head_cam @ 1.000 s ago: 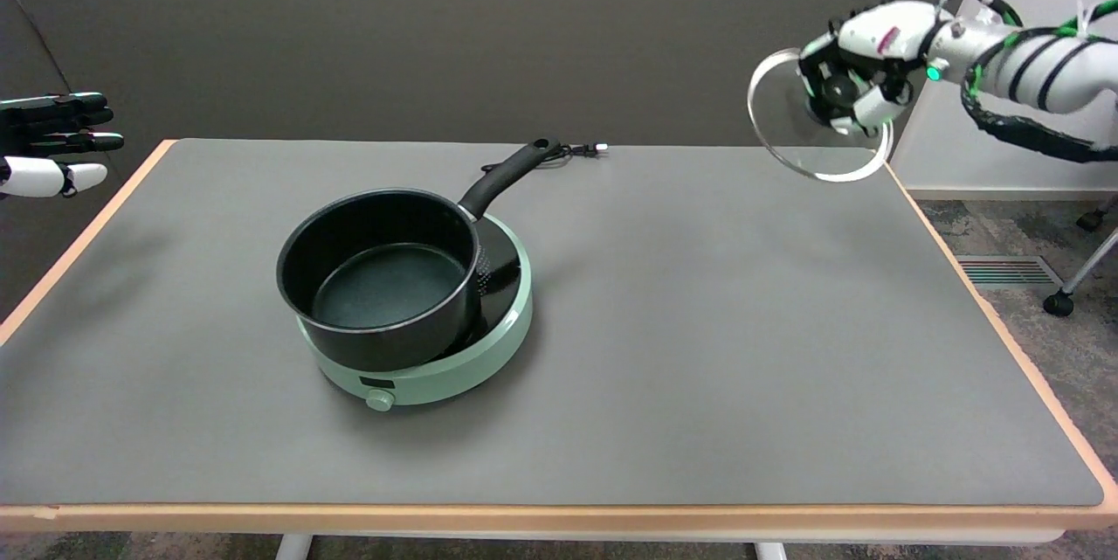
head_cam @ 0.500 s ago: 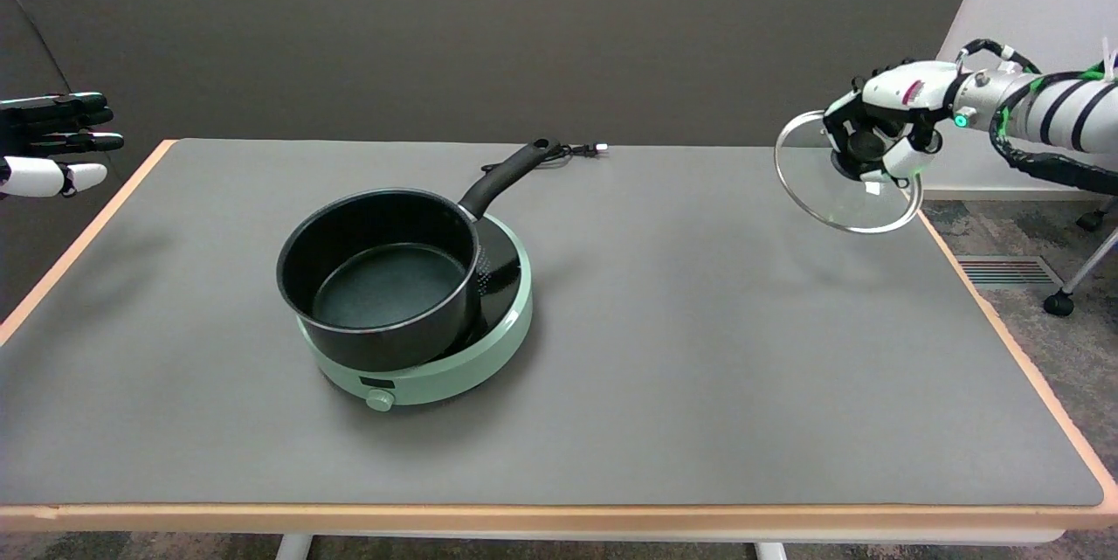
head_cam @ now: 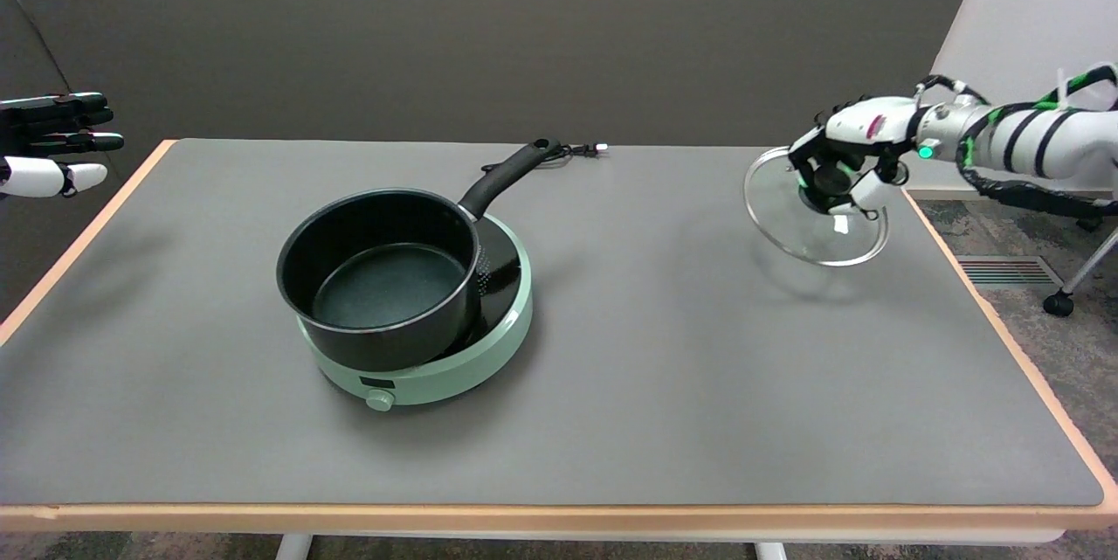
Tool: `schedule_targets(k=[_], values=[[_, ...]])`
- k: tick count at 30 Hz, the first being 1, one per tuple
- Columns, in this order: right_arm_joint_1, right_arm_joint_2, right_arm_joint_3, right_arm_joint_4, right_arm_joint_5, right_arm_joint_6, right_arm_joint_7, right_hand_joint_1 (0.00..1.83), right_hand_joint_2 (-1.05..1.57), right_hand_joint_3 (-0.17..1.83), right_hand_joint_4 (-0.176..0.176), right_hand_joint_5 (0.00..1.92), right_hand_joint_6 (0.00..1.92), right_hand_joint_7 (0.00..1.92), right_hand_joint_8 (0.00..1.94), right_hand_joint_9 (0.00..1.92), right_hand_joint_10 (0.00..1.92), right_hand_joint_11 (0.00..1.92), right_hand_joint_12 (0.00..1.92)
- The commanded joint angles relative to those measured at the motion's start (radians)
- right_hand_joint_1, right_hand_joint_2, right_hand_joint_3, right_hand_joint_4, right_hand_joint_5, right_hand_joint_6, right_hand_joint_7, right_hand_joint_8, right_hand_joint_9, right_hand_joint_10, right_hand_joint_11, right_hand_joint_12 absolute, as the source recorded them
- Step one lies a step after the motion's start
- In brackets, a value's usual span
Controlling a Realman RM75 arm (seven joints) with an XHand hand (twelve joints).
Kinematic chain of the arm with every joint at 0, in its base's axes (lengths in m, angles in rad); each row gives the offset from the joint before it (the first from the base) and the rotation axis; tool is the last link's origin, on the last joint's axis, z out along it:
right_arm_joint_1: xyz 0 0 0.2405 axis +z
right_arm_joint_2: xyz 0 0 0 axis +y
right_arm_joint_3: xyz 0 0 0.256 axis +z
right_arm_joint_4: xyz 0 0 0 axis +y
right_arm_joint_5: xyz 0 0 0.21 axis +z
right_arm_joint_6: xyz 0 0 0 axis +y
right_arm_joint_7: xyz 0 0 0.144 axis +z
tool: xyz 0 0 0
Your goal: Place the pot lid onto the table.
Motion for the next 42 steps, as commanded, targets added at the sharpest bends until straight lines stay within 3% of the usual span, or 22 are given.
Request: schedule_targets(k=[1,10,31,32,33,34,35,36,37,38,40,42], values=[[0.021,-0.138,-0.048,-0.109,-0.204,-0.057,0.003,1.36,0.84,0.71,0.176,0.57,1.43,0.86,1.41,0.78,1.71,0.64,1.59],[0.026,-0.223,-0.053,-0.340,-0.228,-0.168,-0.004,1.35,0.83,0.72,0.176,0.58,1.43,0.86,1.42,0.78,1.72,0.65,1.56],[0.112,-0.247,-0.069,-0.345,-0.256,-0.151,-0.006,1.35,0.84,0.72,0.176,0.56,1.46,0.85,1.43,0.78,1.72,0.63,1.59],[0.115,-0.248,-0.069,-0.344,-0.257,-0.147,-0.006,1.35,0.90,0.61,0.176,0.58,1.35,0.83,1.42,0.77,1.68,0.62,1.61],[0.117,-0.249,-0.066,-0.344,-0.256,-0.144,-0.007,1.34,0.97,0.45,0.176,0.62,1.19,0.82,1.36,0.78,1.51,0.58,1.64],[0.119,-0.250,-0.065,-0.343,-0.256,-0.144,-0.007,1.33,0.98,0.42,0.176,0.63,1.01,0.82,1.32,0.78,1.42,0.57,1.63],[0.123,-0.250,-0.064,-0.340,-0.256,-0.144,-0.007,1.17,0.73,0.88,0.176,0.68,0.70,0.82,0.76,0.78,1.26,0.54,1.57],[0.157,-0.234,-0.134,-0.297,-0.321,-0.132,0.064,1.12,0.69,0.93,0.176,0.69,0.57,0.84,0.58,0.79,1.08,0.50,1.55],[0.178,-0.224,-0.178,-0.268,-0.365,-0.125,0.110,1.09,0.66,0.92,0.176,0.68,0.47,0.84,0.45,0.81,0.87,0.47,1.45],[0.138,-0.250,-0.059,-0.329,-0.256,-0.144,-0.007,1.05,0.64,0.95,0.176,0.64,0.39,0.82,0.37,0.80,0.74,0.50,1.26],[0.144,-0.246,-0.052,-0.315,-0.256,-0.143,-0.007,1.06,0.59,1.02,0.153,0.55,0.26,0.72,0.24,0.72,0.57,0.51,1.00],[0.149,-0.240,-0.034,-0.297,-0.265,-0.132,-0.007,1.01,0.52,1.07,0.130,0.46,0.20,0.56,0.18,0.57,0.39,0.39,0.76]])
